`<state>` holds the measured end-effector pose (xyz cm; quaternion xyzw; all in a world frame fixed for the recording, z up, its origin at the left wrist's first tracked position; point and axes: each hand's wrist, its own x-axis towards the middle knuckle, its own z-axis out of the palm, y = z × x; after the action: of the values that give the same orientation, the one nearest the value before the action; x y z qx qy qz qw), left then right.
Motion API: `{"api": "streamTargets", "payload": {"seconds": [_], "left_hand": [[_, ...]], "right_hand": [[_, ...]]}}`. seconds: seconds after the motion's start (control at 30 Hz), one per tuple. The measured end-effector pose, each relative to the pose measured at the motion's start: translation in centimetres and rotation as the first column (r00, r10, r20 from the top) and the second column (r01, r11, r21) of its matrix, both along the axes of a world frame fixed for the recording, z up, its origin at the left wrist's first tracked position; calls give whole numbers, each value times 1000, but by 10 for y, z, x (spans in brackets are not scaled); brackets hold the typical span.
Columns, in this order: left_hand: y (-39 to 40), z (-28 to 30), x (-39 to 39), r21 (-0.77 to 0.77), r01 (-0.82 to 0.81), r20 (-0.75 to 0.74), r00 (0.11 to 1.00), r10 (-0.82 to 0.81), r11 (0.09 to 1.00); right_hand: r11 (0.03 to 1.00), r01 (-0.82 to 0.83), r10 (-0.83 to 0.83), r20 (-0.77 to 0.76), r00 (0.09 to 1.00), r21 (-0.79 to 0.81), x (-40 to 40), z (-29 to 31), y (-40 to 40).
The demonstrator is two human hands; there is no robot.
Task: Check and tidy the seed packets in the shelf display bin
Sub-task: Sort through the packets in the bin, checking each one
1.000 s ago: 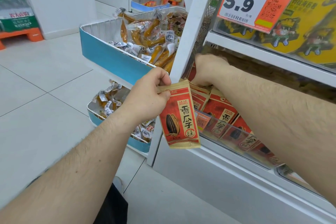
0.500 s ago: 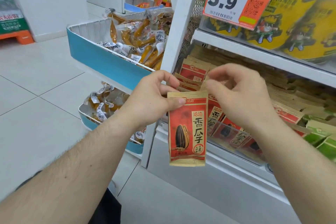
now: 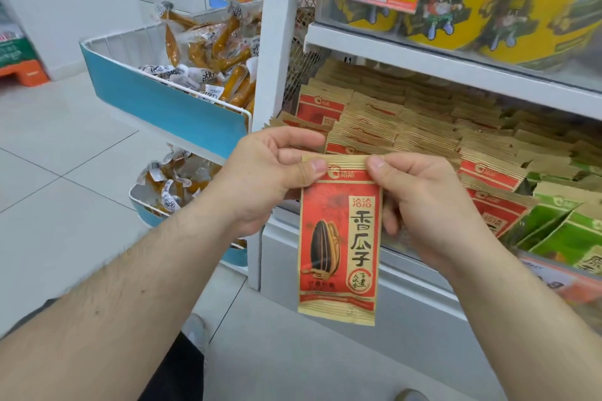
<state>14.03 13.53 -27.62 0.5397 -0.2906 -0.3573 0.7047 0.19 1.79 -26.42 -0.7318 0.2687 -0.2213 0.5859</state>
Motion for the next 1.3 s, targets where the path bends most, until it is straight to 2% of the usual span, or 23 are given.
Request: {"api": "streamTargets", "payload": {"seconds": [0.13, 0.27, 0.33, 0.43, 0.57, 0.67, 0.77, 0.9, 1.0, 1.3], "left_hand": [[-4, -4, -4, 11, -9, -31, 999, 9, 1000], [-1, -10, -10, 134, 162, 30, 985, -167, 978], [-1, -12, -12, 154, 167, 46, 983, -176, 974], [-2, -12, -10, 132, 92, 19, 995, -96, 987], [-2, -10, -5, 84, -2, -61, 998, 7, 996], [3, -6, -4, 119, 90, -89, 993, -80, 989], [7, -4, -5, 159, 202, -78, 978, -191, 966], [9, -4, -2, 155, 186, -142, 976, -165, 970], [9, -5, 1, 154, 176, -165, 975, -151, 972], [9, -6, 2, 145, 181, -143, 977, -161, 973]], "right_hand": [[999, 22, -23, 23, 999, 27, -2, -2, -4], [995, 79, -85, 89, 992, 63, -2, -2, -5], [993, 93, -101, 121, 987, 69, -3, -3, -7], [999, -13, 12, 43, 999, 37, -7, -4, -7], [964, -239, 250, -90, 964, 115, -14, -5, -2], [977, -190, 198, -70, 978, 100, -14, -11, -4], [968, -161, 169, -30, 985, 191, -13, -13, -7], [932, -234, 264, -74, 962, 277, -15, -11, -7], [906, -270, 300, -45, 953, 325, -15, -10, -6], [876, -305, 332, -8, 943, 372, -16, -7, -5]]}}
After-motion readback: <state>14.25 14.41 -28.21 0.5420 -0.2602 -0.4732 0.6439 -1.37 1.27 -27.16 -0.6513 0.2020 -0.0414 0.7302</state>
